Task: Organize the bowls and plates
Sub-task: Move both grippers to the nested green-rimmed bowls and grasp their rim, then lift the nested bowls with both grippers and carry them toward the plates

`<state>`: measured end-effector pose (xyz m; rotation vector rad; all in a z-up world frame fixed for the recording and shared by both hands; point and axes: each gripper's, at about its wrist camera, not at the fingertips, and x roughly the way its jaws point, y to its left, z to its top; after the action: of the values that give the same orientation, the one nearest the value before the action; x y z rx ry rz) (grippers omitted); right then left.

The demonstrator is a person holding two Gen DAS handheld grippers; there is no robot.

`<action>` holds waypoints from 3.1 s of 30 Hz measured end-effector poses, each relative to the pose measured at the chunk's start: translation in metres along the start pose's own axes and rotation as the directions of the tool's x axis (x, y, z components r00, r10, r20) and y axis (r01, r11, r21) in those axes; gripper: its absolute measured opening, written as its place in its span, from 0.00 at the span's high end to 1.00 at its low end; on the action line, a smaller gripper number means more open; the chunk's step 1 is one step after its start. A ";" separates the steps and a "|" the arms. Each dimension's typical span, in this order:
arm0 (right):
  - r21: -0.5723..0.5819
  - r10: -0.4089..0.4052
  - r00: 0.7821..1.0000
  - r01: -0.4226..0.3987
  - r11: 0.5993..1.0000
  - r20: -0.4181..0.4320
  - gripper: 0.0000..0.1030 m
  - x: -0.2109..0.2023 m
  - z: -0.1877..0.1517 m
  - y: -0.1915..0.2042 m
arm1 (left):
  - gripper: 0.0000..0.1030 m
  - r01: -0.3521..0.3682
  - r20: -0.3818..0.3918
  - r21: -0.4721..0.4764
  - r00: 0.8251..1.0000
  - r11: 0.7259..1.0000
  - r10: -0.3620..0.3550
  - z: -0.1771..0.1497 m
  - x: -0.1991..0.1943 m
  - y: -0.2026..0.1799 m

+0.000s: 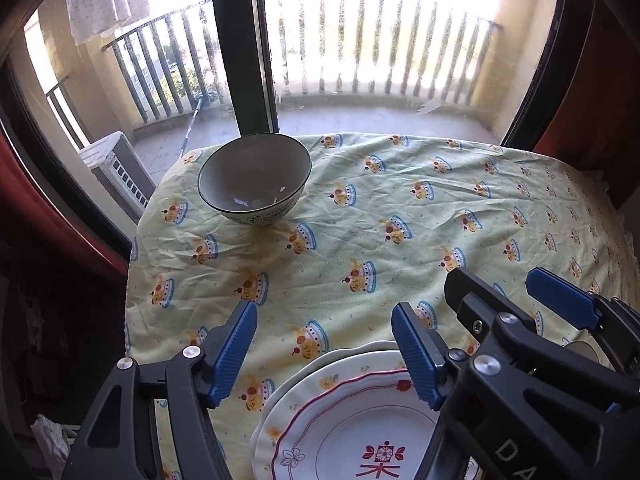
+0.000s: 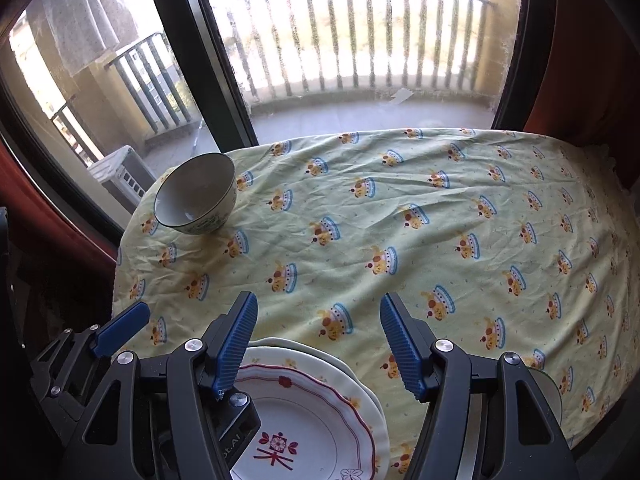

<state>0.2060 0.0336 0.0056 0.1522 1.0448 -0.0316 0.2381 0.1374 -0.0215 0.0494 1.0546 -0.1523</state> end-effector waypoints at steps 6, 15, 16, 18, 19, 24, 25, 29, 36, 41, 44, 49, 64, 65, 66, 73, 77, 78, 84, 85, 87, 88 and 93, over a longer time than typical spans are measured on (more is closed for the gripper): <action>0.010 -0.023 1.000 0.023 1.000 0.004 0.34 0.017 0.020 0.027 | 0.30 -0.010 0.000 -0.004 1.000 1.000 0.010 0.021 0.014 0.025; -0.016 -0.023 1.000 0.023 1.000 -0.006 0.41 0.050 0.050 0.059 | 0.31 -0.058 0.009 -0.026 0.998 0.998 0.059 0.053 0.041 0.058; -0.018 -0.021 1.000 0.021 1.000 -0.006 0.43 0.054 0.054 0.062 | 0.31 -0.070 0.011 -0.027 0.997 0.997 0.070 0.058 0.045 0.062; -0.022 -0.014 1.000 0.014 1.000 -0.005 0.45 0.065 0.062 0.070 | 0.30 -0.086 0.015 -0.027 0.996 0.996 0.086 0.066 0.056 0.069; -0.022 -0.009 1.000 0.009 1.000 -0.003 0.45 0.071 0.067 0.073 | 0.29 -0.092 0.016 -0.031 0.996 0.995 0.093 0.071 0.061 0.073; -0.003 0.002 1.000 -0.002 1.000 0.009 0.49 0.099 0.084 0.085 | 0.31 -0.120 0.013 -0.040 0.993 0.992 0.121 0.089 0.088 0.087; -0.008 -0.003 1.000 0.004 1.000 0.010 0.50 0.105 0.087 0.088 | 0.31 -0.126 0.008 -0.042 0.992 0.991 0.127 0.092 0.094 0.091; 0.003 0.016 1.000 -0.016 1.000 0.000 0.56 0.129 0.098 0.097 | 0.42 -0.129 -0.013 -0.083 0.992 0.988 0.128 0.099 0.115 0.105; 0.008 0.010 1.000 -0.010 1.000 -0.024 0.70 0.166 0.110 0.105 | 0.57 -0.124 -0.036 -0.092 0.992 0.988 0.121 0.105 0.144 0.114; 0.019 0.002 1.000 -0.001 1.000 -0.031 0.79 0.179 0.113 0.105 | 0.68 -0.124 -0.043 -0.096 0.992 0.988 0.120 0.108 0.154 0.116; -0.002 -0.016 0.999 0.016 1.000 -0.028 0.83 0.185 0.114 0.107 | 0.77 -0.106 -0.060 -0.087 0.993 0.990 0.101 0.111 0.158 0.116; -0.007 -0.005 1.000 0.005 1.000 -0.023 0.83 0.185 0.114 0.105 | 0.78 -0.118 -0.053 -0.071 0.992 0.990 0.115 0.111 0.156 0.111; -0.031 -0.023 0.999 0.022 0.999 -0.035 0.84 0.158 0.098 0.093 | 0.78 -0.104 -0.058 -0.069 0.993 0.992 0.100 0.087 0.130 0.092; -0.028 -0.022 0.999 0.021 0.999 -0.035 0.84 0.154 0.096 0.091 | 0.78 -0.104 -0.057 -0.068 0.993 0.992 0.100 0.085 0.126 0.089; -0.029 -0.022 0.999 0.021 0.999 -0.034 0.84 0.150 0.094 0.089 | 0.78 -0.102 -0.055 -0.066 0.994 0.993 0.099 0.083 0.122 0.087; -0.010 -0.030 0.999 0.030 0.999 -0.026 0.84 0.118 0.079 0.070 | 0.78 -0.090 -0.054 -0.062 0.995 0.994 0.086 0.071 0.097 0.063; -0.001 -0.029 1.000 0.029 1.000 -0.009 0.84 0.096 0.071 0.057 | 0.78 -0.088 -0.039 -0.052 0.996 0.995 0.086 0.064 0.078 0.050; 0.005 -0.028 1.000 0.028 1.000 -0.006 0.84 0.090 0.069 0.054 | 0.78 -0.091 -0.034 -0.046 0.995 0.995 0.089 0.063 0.073 0.046; 0.018 -0.010 1.000 0.009 1.000 0.010 0.84 0.062 0.051 0.030 | 0.78 -0.106 -0.017 -0.039 0.994 0.994 0.105 0.044 0.051 0.020; 0.018 -0.005 1.000 0.005 1.000 0.013 0.84 0.058 0.048 0.025 | 0.78 -0.109 -0.014 -0.038 0.994 0.993 0.108 0.040 0.047 0.015; 0.024 0.007 1.000 -0.007 1.000 0.012 0.84 0.049 0.041 0.014 | 0.78 -0.115 -0.003 -0.038 0.993 0.993 0.115 0.032 0.039 0.001; 0.023 0.010 1.000 -0.010 1.000 0.014 0.84 0.045 0.037 0.007 | 0.78 -0.116 -0.003 -0.043 0.993 0.992 0.116 0.029 0.036 -0.005; 0.001 0.019 1.000 -0.019 1.000 0.022 0.84 0.021 0.021 -0.028 | 0.78 -0.132 0.020 -0.049 0.991 0.990 0.133 0.011 0.016 -0.046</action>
<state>0.2316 0.0039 -0.0056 0.1626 1.0217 -0.0162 0.2486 0.0893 -0.0284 0.0742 1.0283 -0.0072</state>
